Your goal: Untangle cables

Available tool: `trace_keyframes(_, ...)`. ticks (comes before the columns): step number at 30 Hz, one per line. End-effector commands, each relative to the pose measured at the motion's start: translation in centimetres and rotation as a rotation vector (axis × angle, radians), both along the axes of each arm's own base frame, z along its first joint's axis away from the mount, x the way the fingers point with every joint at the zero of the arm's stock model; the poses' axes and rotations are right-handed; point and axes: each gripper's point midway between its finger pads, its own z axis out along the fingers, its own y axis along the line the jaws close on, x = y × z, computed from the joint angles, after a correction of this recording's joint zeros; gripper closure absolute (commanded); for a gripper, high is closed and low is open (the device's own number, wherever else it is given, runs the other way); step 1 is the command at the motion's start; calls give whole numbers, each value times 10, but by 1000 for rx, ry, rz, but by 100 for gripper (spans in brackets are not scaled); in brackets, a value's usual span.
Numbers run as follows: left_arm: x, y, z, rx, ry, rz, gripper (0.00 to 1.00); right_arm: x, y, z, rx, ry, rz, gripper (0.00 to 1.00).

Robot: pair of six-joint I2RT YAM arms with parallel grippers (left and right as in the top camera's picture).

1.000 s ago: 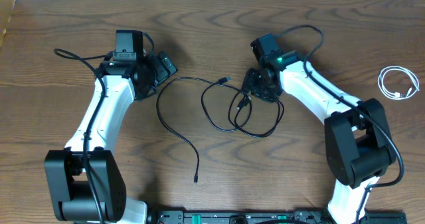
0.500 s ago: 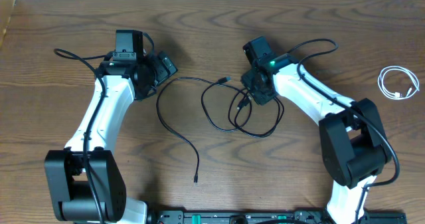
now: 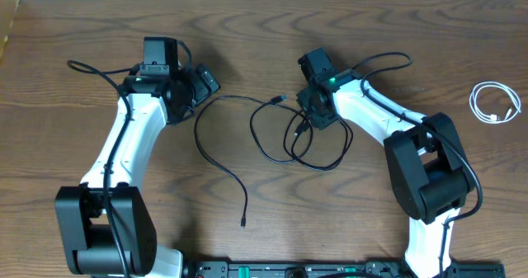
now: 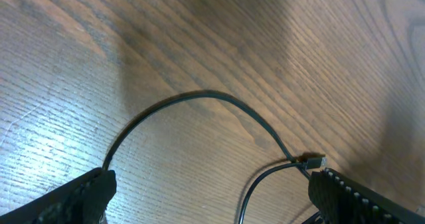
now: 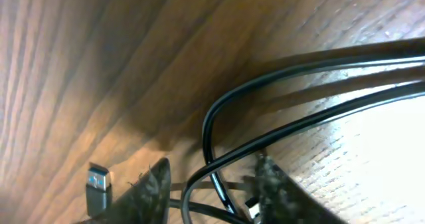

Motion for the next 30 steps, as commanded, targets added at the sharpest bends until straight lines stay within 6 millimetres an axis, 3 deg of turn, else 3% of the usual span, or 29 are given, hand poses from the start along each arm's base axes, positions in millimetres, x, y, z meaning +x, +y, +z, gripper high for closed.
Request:
trace_keyframes(1,-4,4,-7,15,20,4,2,-9,-4,-22,-48,40,33,73)
trace_keyframes(4,-4,4,-7,15,20,4,2,-8,-6,-22,-58,36,35,77)
trace_keyframes(10,-4,4,-7,15,20,4,2,-7,-6,-21,-56,31,36,73)
trace_keyframes(17,-4,4,-7,15,20,4,2,-4,11,-18,23,21,58,73)
trace_keyframes(20,-4,4,-7,15,20,4,2,-4,10,-18,16,19,56,83)
trace_keyframes(30,-4,4,-7,15,20,4,2,-4,15,-20,-12,-5,71,80)
